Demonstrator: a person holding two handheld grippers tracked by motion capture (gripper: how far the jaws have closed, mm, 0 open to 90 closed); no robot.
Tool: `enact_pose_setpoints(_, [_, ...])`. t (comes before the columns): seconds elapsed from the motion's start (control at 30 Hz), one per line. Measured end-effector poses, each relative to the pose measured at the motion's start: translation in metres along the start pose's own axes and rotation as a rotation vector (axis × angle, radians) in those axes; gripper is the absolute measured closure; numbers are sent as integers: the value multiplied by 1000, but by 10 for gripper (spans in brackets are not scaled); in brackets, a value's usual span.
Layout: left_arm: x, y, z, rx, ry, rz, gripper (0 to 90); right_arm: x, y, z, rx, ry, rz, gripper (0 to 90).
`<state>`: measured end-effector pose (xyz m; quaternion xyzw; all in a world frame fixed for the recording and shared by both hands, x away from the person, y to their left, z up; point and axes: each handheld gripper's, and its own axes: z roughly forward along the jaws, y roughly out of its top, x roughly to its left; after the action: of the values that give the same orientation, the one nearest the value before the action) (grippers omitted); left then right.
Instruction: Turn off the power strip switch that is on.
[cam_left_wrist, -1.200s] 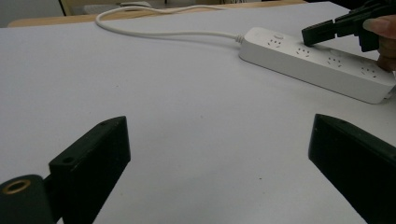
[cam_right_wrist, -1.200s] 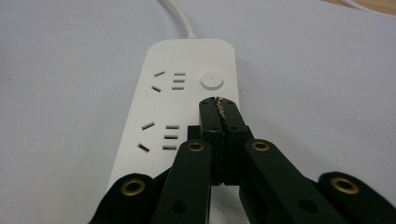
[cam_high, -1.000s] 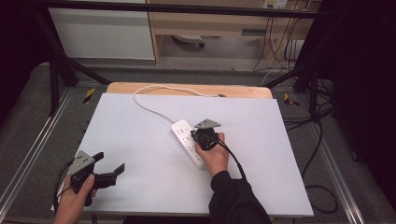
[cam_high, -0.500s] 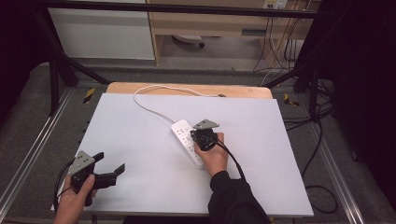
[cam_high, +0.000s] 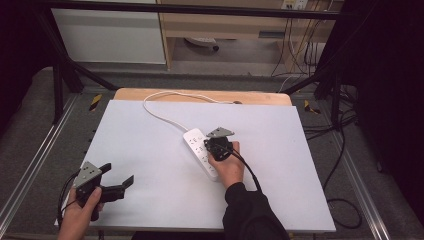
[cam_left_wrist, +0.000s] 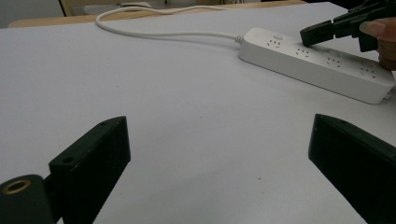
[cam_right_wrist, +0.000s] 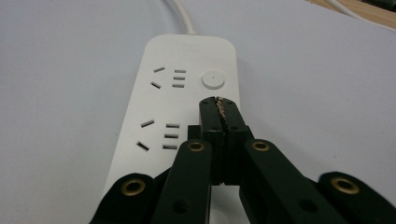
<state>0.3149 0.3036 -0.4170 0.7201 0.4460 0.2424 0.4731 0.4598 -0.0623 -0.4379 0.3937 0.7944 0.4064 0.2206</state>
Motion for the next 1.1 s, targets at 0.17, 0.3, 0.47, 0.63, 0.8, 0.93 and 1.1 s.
enact_pose_setpoints(0.17, [0, 0, 0, 0, -1, 3, 56, 0, 0, 0, 4, -2, 0, 900])
enact_pose_setpoints(0.3, [0, 0, 0, 0, 0, 0, 56, 0, 0, 0, 3, -6, -4, 900])
enact_pose_setpoints(0.47, [0, 0, 0, 1, 1, 1, 56, 0, 1, 0, 9, -2, 5, 900])
enact_pose_setpoints(0.63, [0, 0, 0, -1, 0, 1, 56, 1, 1, 0, 14, -6, -1, 900])
enact_pose_setpoints(0.8, [0, 0, 0, -1, 1, -1, 56, 1, 2, 1, 20, -12, -11, 900])
enact_pose_setpoints(0.93, [0, 0, 0, -3, 0, -1, 56, 1, 1, 1, 18, -12, -5, 900])
enact_pose_setpoints(1.1, [0, 0, 0, -3, 0, -2, 56, 1, 1, 1, 15, -14, -4, 900])
